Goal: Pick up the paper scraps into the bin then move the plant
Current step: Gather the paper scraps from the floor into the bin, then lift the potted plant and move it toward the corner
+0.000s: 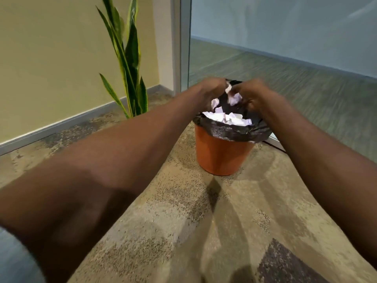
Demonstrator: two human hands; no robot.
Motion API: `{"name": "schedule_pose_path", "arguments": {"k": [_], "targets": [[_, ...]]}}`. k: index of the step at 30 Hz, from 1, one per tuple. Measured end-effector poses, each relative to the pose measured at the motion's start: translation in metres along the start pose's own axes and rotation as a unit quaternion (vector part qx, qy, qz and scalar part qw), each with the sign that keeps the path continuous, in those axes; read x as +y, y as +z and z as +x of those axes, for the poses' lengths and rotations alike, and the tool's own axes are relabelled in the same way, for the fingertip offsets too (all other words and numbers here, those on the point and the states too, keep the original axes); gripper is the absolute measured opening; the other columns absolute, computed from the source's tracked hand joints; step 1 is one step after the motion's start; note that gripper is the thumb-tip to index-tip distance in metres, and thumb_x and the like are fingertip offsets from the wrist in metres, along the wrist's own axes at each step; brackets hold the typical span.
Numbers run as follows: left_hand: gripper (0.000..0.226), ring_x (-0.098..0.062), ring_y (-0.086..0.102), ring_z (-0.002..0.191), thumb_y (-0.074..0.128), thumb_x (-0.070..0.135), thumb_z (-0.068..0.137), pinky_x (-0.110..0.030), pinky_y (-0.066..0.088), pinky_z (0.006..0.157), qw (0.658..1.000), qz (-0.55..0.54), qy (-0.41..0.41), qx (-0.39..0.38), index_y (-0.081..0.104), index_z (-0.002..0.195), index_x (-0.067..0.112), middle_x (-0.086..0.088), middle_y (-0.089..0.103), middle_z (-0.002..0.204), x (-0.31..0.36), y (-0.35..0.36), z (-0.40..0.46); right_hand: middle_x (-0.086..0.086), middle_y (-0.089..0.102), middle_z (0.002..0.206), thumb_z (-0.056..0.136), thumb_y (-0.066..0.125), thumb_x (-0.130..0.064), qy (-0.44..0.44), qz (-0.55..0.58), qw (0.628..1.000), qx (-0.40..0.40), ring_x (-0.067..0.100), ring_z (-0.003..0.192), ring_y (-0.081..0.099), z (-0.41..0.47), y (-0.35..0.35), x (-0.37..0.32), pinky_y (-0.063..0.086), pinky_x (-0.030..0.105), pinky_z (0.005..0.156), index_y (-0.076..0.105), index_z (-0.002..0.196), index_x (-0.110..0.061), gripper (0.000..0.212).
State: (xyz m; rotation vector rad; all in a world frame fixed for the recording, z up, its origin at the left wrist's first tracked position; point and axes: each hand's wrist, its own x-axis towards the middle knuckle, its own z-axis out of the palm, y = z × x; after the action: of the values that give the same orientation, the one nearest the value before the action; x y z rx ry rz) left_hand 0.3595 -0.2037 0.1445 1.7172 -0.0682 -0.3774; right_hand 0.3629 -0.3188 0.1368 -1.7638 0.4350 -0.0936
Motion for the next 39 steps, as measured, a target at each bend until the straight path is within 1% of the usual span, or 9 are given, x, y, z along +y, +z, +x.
{"name": "schedule_pose_path", "arguments": {"k": [4,6,8,10,15,19,25,33,39], "targets": [[0.026,-0.032,0.066,0.067,0.048,0.008,0.098,-0.037,0.049,0.067,0.998,0.03,0.035,0.037,0.059,0.075,0.004,-0.019,0.065,0.076,-0.012,-0.007,0.011,0.017,0.062,0.064,0.083,0.068,-0.006,-0.05,-0.261,0.964,0.021,0.023,0.036,0.059,0.011,-0.002,0.008,0.045,0.026,0.036,0.064,0.075,0.002,0.013],[0.02,-0.029,0.057,0.07,0.053,0.008,0.097,-0.037,0.047,0.064,0.995,0.015,0.079,0.064,0.058,0.078,0.002,-0.018,0.058,0.078,-0.022,-0.022,0.011,0.019,0.066,0.075,0.082,0.068,-0.01,-0.106,-0.359,0.925,0.071,0.026,0.059,0.064,0.012,0.004,0.008,0.045,0.029,0.052,0.07,0.084,0.004,0.014],[0.022,-0.024,0.055,0.07,0.051,0.011,0.1,-0.034,0.047,0.059,0.987,-0.018,0.128,0.09,0.064,0.088,-0.002,-0.018,0.06,0.081,-0.037,-0.039,0.004,0.019,0.064,0.077,0.083,0.068,-0.017,-0.162,-0.376,0.903,0.129,0.027,0.073,0.065,0.009,0.014,0.007,0.042,0.03,0.061,0.069,0.079,0.001,0.018],[0.038,-0.021,0.06,0.066,0.046,0.022,0.104,-0.029,0.049,0.056,0.977,0.013,0.158,0.144,0.067,0.09,-0.006,-0.018,0.068,0.082,-0.054,-0.059,-0.004,0.015,0.063,0.067,0.086,0.065,-0.029,-0.241,-0.354,0.893,0.139,0.026,0.064,0.063,0.003,0.029,0.007,0.044,0.032,0.057,0.069,0.071,0.0,0.032],[0.044,-0.028,0.064,0.071,0.038,0.026,0.105,-0.038,0.05,0.064,0.899,0.337,0.177,0.216,0.067,0.085,0.0,-0.016,0.07,0.081,-0.121,-0.122,-0.029,-0.006,0.05,0.05,0.092,0.062,-0.022,-0.406,-0.342,0.845,-0.061,0.003,0.041,0.043,-0.032,0.092,0.015,0.032,0.012,0.041,0.058,0.057,-0.017,0.035],[0.015,-0.036,0.064,0.089,0.052,0.011,0.091,-0.042,0.051,0.07,0.836,0.497,0.148,0.18,0.065,0.095,0.006,-0.018,0.069,0.097,-0.187,-0.178,-0.049,0.002,0.066,0.075,0.088,0.066,-0.013,-0.43,-0.422,0.778,-0.177,0.015,0.066,0.063,-0.039,0.153,0.046,0.049,0.027,0.056,0.07,0.081,-0.011,0.009],[0.057,-0.036,0.057,0.119,0.063,0.015,0.091,-0.041,0.048,0.097,0.754,0.641,0.089,0.112,0.042,0.143,0.002,-0.022,0.053,0.14,-0.235,-0.236,-0.064,0.011,0.065,0.1,0.083,0.07,-0.014,-0.452,-0.497,0.698,-0.247,0.027,0.092,0.062,-0.028,0.216,0.093,0.052,0.039,0.074,0.061,0.089,-0.008,0.012],[0.051,-0.027,0.04,0.14,0.046,0.019,0.102,-0.036,0.035,0.114,0.755,0.644,0.092,0.082,0.033,0.15,0.004,-0.016,0.037,0.154,-0.234,-0.236,-0.053,0.005,0.064,0.085,0.092,0.059,-0.013,-0.475,-0.392,0.76,-0.207,0.02,0.076,0.059,-0.026,0.229,0.136,0.055,0.035,0.07,0.064,0.087,-0.01,0.008],[0.049,-0.03,0.029,0.145,0.03,0.02,0.107,-0.041,0.03,0.118,0.797,0.587,0.075,0.122,0.022,0.153,0.006,-0.016,0.021,0.16,-0.247,-0.223,-0.061,0.008,0.068,0.079,0.091,0.054,-0.001,-0.317,-0.395,0.796,-0.332,0.02,0.066,0.064,-0.029,0.215,0.21,0.059,0.038,0.064,0.065,0.076,-0.005,0.019]]}}
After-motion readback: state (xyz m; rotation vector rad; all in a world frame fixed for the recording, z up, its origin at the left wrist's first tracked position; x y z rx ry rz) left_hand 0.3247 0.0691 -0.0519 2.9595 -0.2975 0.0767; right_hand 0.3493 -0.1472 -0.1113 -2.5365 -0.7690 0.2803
